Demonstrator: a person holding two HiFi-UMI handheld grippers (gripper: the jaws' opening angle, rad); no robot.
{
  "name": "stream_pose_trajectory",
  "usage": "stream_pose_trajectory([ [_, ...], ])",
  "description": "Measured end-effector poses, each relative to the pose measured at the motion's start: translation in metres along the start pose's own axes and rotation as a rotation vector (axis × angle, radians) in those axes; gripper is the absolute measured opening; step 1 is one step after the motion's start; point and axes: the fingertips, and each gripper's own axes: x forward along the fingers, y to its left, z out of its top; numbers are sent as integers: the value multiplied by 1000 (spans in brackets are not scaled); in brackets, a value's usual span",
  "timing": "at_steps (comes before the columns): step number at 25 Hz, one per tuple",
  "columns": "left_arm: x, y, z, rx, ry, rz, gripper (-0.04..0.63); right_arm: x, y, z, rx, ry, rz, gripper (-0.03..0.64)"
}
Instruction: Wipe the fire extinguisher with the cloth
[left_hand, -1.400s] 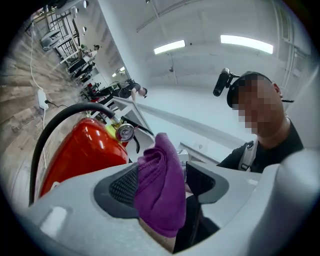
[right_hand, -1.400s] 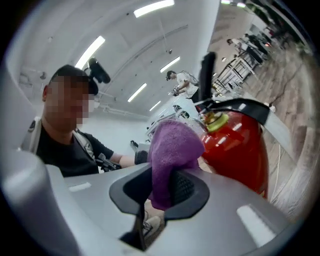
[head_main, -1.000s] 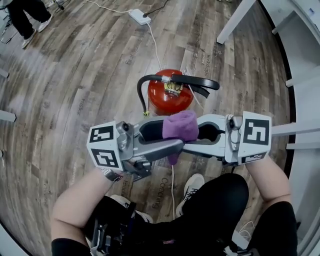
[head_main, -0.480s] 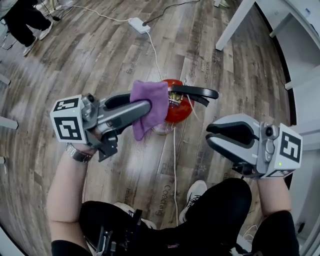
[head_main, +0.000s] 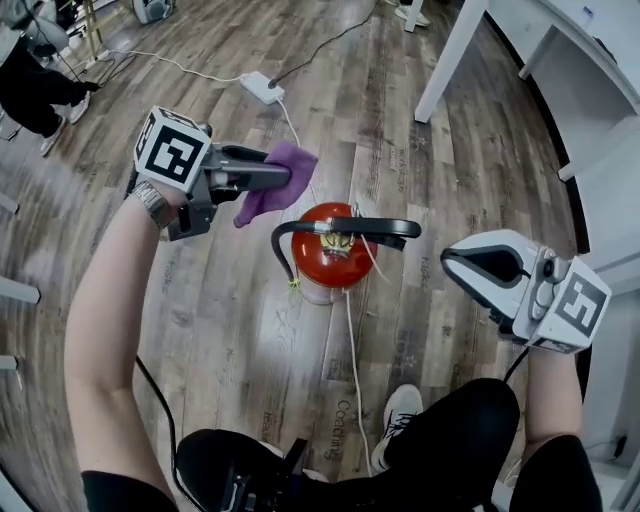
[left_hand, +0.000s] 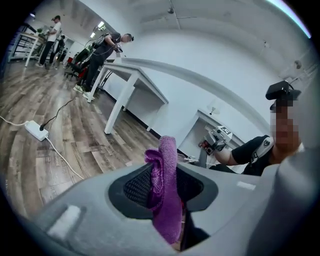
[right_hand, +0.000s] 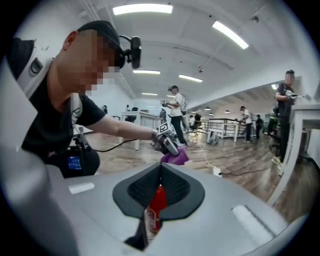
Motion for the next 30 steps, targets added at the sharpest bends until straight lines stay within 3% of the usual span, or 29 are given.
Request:
stream_pose_trajectory([
  [2,17,18,-8,-3,36,-18,117,1,-26,-7,106,-41,-74,3],
  [5,49,24,-35,-1,156,-111,117,5,-35,-18,229,-79,-91,3],
  [9,71,26,-56,-121,199,-252,117,9,-36,-40,275,-72,-93,3],
  [12,82,38,-73,-194,201,-288,117,9,-39,-54,302,-63,-95,3],
  [20,125,92,-141,-395,110,-272,115,1,-45,-73,369,-64,-93,3],
  [24,150,126,-181,-454,105,-181,114,2,-56,-99,360,-9,-144,3],
  [30,176,161,-226,-491,123,-42,110,0,-67,-132,634,-45,-125,3],
])
